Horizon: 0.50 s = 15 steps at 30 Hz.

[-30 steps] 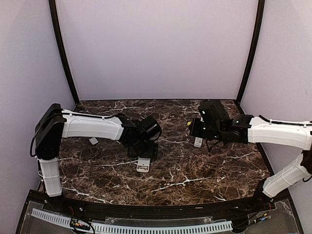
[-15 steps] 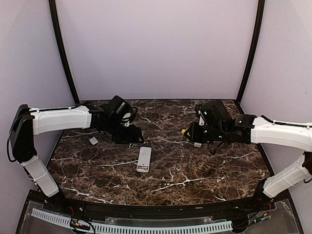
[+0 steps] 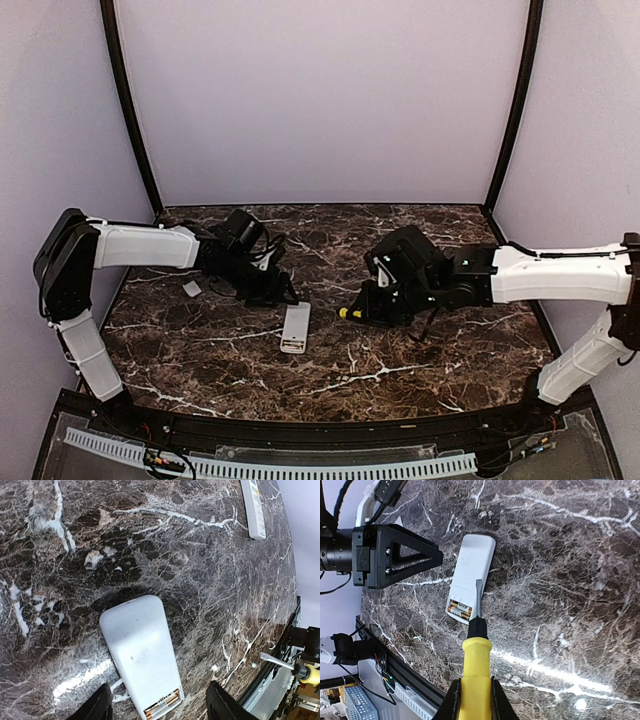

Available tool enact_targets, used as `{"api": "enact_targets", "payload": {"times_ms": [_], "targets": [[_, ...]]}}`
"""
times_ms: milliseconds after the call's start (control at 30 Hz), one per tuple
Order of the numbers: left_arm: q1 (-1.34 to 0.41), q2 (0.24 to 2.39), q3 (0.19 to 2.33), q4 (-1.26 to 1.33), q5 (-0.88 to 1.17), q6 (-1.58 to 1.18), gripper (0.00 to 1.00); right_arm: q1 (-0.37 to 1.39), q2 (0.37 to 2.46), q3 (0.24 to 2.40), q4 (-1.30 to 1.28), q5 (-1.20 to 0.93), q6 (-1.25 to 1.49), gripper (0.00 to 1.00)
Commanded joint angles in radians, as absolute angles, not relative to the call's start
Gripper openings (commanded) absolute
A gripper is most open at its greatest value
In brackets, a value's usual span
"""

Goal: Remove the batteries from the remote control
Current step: Adjust the remote control without the battery cover at the center of the board.

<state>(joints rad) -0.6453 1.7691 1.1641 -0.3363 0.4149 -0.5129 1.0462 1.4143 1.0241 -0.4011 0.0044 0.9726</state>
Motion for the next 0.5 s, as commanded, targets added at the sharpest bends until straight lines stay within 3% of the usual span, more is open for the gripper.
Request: {"api": "enact_targets", "payload": {"times_ms": [0,267,467], "targets": [[-0.647,1.756,1.14,-0.324,0.418,-0.489,0.64,1.071,1.502,1.097,-0.429,-0.052,1.025,0.0],[-0.647,1.78,1.132,-0.303,0.436,-0.507,0.64,1.075,1.609,1.173,-0.445,-0.097,1.015,0.0],[-0.647,1.795,1.224,-0.343,0.331,-0.422,0.67,1.076,1.587,1.151,-0.461,-0.011,1.049,0.0]]}}
